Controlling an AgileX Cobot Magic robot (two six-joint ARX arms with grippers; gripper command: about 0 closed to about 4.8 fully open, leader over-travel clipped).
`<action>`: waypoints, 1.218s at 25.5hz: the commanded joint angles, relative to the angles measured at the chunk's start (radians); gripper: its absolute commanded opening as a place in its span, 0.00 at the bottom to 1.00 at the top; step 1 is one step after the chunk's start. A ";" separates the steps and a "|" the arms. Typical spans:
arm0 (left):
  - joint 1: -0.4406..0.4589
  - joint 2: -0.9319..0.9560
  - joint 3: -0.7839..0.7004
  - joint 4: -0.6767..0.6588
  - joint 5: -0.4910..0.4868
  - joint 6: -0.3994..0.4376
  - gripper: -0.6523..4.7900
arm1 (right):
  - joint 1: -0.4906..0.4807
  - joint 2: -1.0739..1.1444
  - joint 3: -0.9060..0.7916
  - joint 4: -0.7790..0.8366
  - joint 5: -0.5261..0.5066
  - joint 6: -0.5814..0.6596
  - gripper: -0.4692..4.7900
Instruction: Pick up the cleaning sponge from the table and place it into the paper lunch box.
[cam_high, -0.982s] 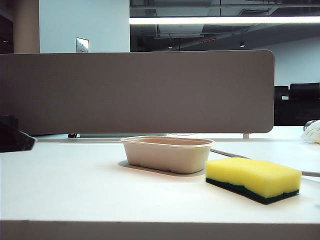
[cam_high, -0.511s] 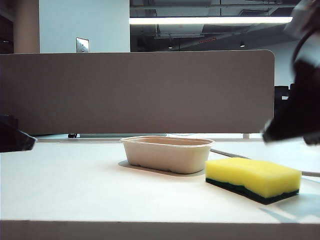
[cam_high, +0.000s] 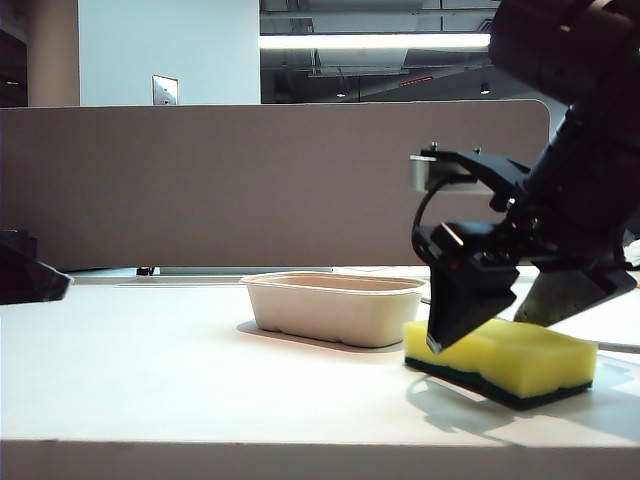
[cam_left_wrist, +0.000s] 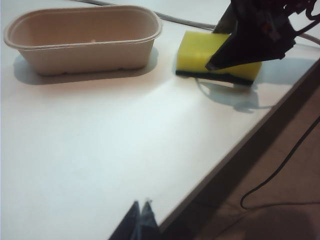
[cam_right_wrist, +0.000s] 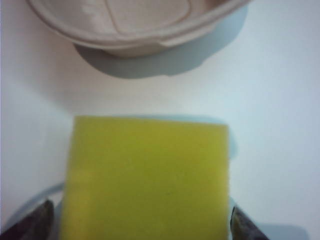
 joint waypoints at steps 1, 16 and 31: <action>-0.002 0.000 0.001 0.006 0.004 0.001 0.11 | -0.010 0.022 0.005 0.018 0.019 -0.002 1.00; -0.001 0.000 0.001 0.006 0.004 0.001 0.11 | -0.014 -0.003 0.288 0.010 -0.082 -0.058 0.08; -0.001 -0.002 0.001 0.006 0.004 0.001 0.11 | -0.041 0.540 0.838 -0.241 -0.188 -0.138 0.64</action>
